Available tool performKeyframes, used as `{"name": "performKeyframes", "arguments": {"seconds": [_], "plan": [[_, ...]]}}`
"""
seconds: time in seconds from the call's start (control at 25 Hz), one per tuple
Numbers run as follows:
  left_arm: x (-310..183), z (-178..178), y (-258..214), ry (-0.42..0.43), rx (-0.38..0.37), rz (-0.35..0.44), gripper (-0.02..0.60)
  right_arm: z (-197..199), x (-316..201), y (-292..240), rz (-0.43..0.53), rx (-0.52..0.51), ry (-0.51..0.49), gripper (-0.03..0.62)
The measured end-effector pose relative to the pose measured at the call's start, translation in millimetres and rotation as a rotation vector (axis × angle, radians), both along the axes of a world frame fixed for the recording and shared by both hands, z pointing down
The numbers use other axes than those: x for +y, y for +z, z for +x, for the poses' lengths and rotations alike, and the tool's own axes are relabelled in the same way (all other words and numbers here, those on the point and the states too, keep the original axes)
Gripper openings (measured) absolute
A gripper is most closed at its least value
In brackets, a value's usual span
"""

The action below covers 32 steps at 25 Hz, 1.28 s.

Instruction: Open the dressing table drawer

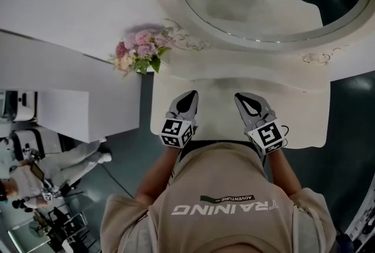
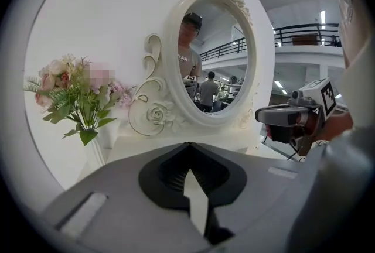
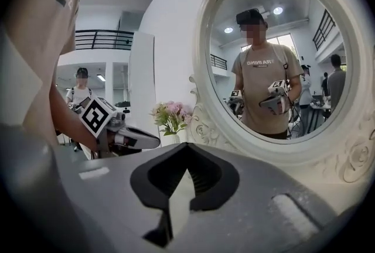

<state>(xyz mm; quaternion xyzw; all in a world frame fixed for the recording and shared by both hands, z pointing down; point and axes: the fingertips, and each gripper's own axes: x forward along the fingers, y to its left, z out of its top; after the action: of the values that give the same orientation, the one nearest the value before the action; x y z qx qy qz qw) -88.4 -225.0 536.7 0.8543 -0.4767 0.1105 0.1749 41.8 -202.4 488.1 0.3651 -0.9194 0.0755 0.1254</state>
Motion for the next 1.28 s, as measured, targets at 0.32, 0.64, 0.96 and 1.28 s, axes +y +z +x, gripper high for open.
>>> {"name": "performKeyframes", "arguments": {"seconds": [0.32, 0.64, 0.96, 1.28], "plan": [[-13.1, -19.8, 33.3, -0.111, -0.015, -0.051, 0.015, 2.9, -3.4, 22.5, -0.007, 0.055, -0.054, 0.002], [-25.1, -27.7, 82.3, -0.086, -0.088, -0.103, 0.015, 5.0, 0.5, 26.2, -0.034, 0.014, -0.005, 0.002], [-51.8, -45.4, 128.9, -0.154, -0.134, -0.197, 0.096, 14.4, 10.6, 34.2, -0.070, -0.011, 0.057, 0.002], [-65.3, -54.6, 162.1, -0.195, -0.196, -0.279, 0.150, 32.8, 22.4, 41.1, -0.078, -0.005, 0.114, 0.002]]}}
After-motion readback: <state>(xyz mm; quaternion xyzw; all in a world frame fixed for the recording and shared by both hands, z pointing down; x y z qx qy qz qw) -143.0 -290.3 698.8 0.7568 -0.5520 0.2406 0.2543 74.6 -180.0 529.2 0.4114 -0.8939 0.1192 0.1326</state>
